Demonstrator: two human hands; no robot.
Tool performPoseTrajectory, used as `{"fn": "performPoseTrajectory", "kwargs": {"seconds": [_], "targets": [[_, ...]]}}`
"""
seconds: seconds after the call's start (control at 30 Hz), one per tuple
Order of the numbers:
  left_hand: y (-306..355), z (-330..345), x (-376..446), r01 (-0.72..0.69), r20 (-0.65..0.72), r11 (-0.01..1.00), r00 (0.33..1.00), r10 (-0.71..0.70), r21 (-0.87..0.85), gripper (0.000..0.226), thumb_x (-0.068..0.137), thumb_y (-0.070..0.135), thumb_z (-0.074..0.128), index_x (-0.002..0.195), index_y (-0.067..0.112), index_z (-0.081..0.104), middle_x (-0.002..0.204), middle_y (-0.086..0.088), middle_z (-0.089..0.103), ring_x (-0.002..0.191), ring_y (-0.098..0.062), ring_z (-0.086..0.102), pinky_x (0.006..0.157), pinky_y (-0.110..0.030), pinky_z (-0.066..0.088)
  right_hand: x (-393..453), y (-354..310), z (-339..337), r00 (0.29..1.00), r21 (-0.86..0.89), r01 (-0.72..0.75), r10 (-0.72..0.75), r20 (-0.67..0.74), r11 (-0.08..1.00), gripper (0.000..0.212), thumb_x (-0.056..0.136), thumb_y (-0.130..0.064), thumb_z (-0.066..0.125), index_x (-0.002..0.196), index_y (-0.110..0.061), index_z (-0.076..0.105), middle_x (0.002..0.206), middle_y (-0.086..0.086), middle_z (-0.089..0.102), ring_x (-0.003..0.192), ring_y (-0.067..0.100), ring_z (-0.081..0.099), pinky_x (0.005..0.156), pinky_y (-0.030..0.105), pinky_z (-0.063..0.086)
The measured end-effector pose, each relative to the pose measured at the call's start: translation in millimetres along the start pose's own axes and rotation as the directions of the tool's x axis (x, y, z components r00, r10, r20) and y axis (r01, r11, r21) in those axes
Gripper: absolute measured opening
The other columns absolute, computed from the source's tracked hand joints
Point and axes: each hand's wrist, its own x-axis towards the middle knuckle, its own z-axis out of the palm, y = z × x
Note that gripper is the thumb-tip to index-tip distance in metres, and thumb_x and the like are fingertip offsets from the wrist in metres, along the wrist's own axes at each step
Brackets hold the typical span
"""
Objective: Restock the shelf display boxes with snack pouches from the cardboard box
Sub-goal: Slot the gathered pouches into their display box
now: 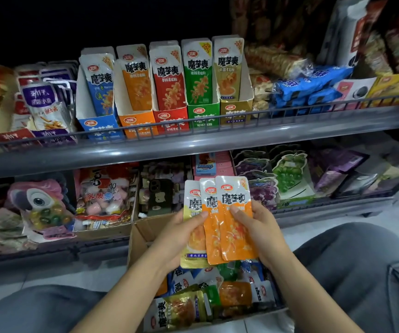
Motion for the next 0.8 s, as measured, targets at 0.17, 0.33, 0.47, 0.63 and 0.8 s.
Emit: {"fn": "performPoseTrajectory", "kwargs": {"seconds": [0.17,0.33,0.47,0.63,0.8], "targets": [[2,2,-3,0.003,0.079,0.999,0.997,0.001,-0.044,0.018,0.088,0.011,0.059,0.106,0.013,0.06,0.085,-0.007,0.075,0.074,-0.021,0.072,0.064,-0.034,0.059,-3,1,8,0.996,-0.157,0.074,-0.063,0.068,0.985,0.035,0.086,-0.033,0.063,0.118,-0.02,0.057,0.105,0.0,0.071,0.094,0.018,0.069,0.086,0.044,0.055],[7,6,-1,-0.045,0.066,0.999,0.997,0.046,-0.017,0.02,0.086,0.011,0.061,0.106,0.013,0.062,0.092,-0.008,0.074,0.083,-0.023,0.07,0.076,-0.039,0.057,-2,-6,19,0.99,-0.15,0.143,-0.138,0.041,0.978,0.027,0.089,-0.027,0.061,0.114,-0.027,0.052,0.106,-0.001,0.068,0.093,0.014,0.068,0.082,0.037,0.056],[22,10,-2,-0.151,0.053,0.983,0.988,0.147,0.102,0.033,0.076,0.012,0.07,0.108,0.011,0.063,0.099,-0.009,0.073,0.09,-0.025,0.07,0.082,-0.042,0.056,2,-22,23,0.985,-0.185,0.174,-0.172,0.023,0.967,0.025,0.09,-0.024,0.061,0.113,-0.024,0.049,0.105,-0.002,0.066,0.085,0.007,0.068,0.069,0.026,0.057],[51,12,-1,-0.262,-0.035,0.926,0.959,0.281,0.272,0.019,0.082,0.004,0.068,0.094,0.018,0.064,0.084,0.002,0.075,0.076,-0.013,0.072,0.067,-0.03,0.057,10,-56,29,0.985,-0.127,0.145,-0.131,0.11,0.981,0.029,0.09,-0.024,0.061,0.116,-0.019,0.048,0.103,0.0,0.068,0.085,0.013,0.07,0.072,0.034,0.058],[97,11,-1,-0.362,-0.012,0.859,0.92,0.393,0.361,0.019,0.084,0.005,0.068,0.092,0.022,0.064,0.08,0.009,0.072,0.068,-0.002,0.069,0.055,-0.017,0.053,34,-113,32,0.956,-0.179,0.175,-0.123,0.268,0.968,0.04,0.084,-0.012,0.067,0.12,-0.014,0.049,0.107,0.006,0.07,0.093,0.019,0.07,0.075,0.031,0.058]]}}
